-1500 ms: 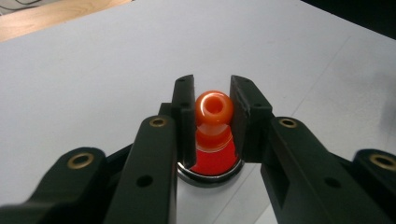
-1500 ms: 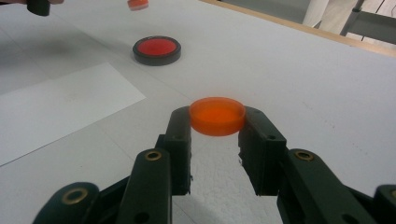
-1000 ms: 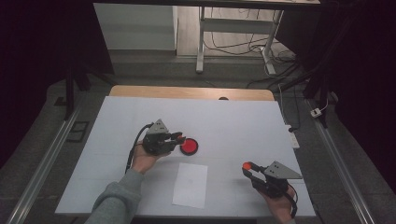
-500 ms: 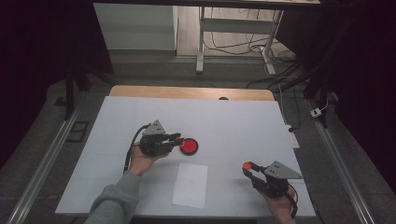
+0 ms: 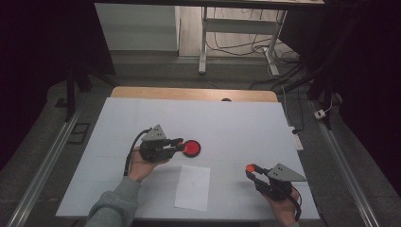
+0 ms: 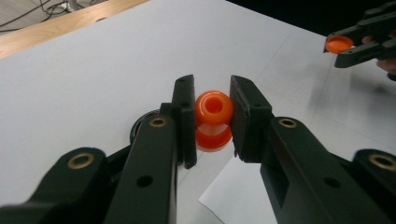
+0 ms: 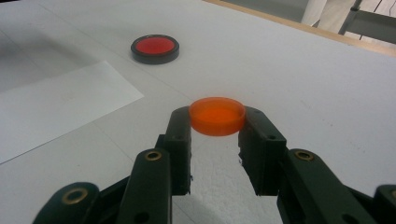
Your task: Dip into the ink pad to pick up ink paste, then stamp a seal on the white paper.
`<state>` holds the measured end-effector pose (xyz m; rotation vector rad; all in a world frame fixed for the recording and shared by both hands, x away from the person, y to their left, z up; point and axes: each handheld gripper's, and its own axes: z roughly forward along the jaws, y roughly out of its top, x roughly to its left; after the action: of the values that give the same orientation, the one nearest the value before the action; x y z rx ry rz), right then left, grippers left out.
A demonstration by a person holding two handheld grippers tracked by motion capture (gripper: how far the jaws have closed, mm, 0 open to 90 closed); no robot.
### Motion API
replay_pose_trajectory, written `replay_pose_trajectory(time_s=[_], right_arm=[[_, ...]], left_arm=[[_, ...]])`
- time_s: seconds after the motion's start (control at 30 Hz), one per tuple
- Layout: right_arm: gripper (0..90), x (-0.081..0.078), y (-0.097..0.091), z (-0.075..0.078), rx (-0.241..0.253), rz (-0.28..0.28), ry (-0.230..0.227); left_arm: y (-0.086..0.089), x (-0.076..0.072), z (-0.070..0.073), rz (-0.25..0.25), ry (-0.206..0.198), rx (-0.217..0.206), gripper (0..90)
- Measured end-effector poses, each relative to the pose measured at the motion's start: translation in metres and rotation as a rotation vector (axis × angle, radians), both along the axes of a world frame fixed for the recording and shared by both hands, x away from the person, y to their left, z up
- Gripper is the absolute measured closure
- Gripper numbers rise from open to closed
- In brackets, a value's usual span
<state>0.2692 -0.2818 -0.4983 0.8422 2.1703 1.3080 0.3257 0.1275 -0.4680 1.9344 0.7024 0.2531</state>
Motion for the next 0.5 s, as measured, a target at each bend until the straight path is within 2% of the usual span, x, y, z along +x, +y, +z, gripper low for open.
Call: replay_pose_trajectory(time_s=[0.4, 0.5], right_arm=[[64.8, 0.000, 0.000, 0.000, -0.001, -0.001, 0.000], [64.8, 0.000, 0.000, 0.000, -0.003, 0.002, -0.002]], left_arm=[[0.006, -0.012, 0.002, -0.029, 0.009, -0.032, 73.1], [0.005, -0.017, 0.001, -0.042, 0.013, -0.026, 73.1]])
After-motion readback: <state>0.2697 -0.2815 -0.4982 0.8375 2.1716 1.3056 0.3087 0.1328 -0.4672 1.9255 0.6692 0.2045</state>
